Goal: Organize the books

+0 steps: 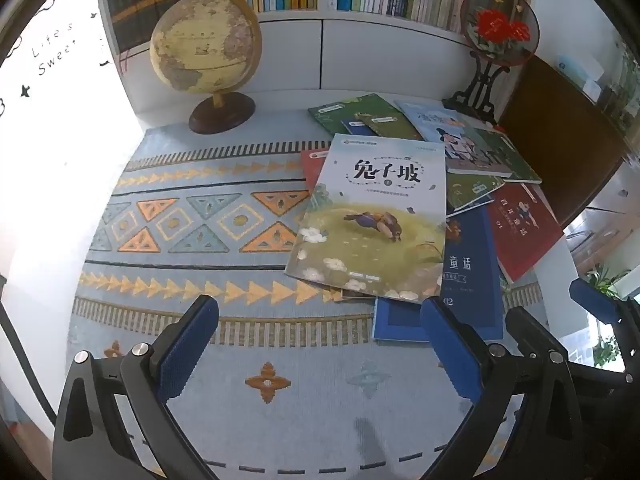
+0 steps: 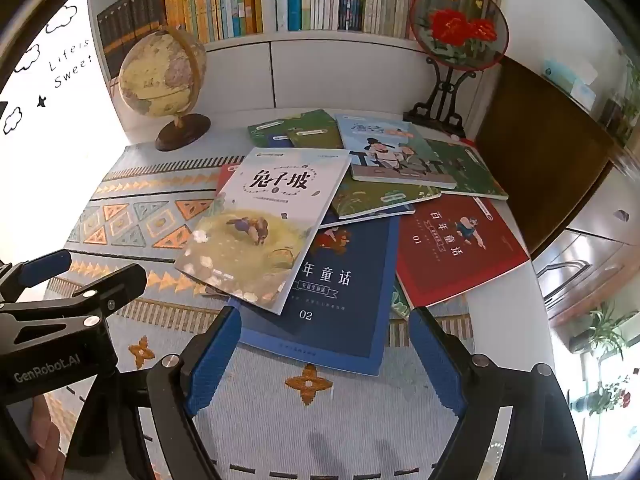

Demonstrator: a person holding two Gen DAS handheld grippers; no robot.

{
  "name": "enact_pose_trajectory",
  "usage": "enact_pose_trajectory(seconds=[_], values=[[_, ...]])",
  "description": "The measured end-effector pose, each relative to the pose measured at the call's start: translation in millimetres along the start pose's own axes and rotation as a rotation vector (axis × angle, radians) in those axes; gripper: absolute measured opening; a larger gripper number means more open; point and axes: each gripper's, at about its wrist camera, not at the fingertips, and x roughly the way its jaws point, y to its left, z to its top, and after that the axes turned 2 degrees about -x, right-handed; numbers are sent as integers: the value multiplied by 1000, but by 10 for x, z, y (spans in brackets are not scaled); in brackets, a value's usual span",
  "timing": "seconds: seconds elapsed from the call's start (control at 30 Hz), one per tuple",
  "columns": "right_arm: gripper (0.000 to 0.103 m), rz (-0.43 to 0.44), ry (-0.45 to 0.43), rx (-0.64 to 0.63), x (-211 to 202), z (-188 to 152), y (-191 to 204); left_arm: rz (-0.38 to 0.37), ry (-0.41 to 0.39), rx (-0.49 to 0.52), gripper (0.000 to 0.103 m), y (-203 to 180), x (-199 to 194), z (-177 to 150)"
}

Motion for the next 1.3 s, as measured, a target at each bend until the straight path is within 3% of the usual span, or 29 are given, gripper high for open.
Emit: enact_pose_trajectory(seconds=[0.57, 0.77, 1.3], values=[[84, -4, -5, 17, -26, -20, -17, -35, 9, -21, 101, 42, 20, -36], [84, -9, -16, 27, -32, -28, -53, 4, 26, -3, 101, 27, 66, -56], [84, 0, -18, 43, -41, -42, -92, -20, 31, -14, 101, 63, 56, -55]])
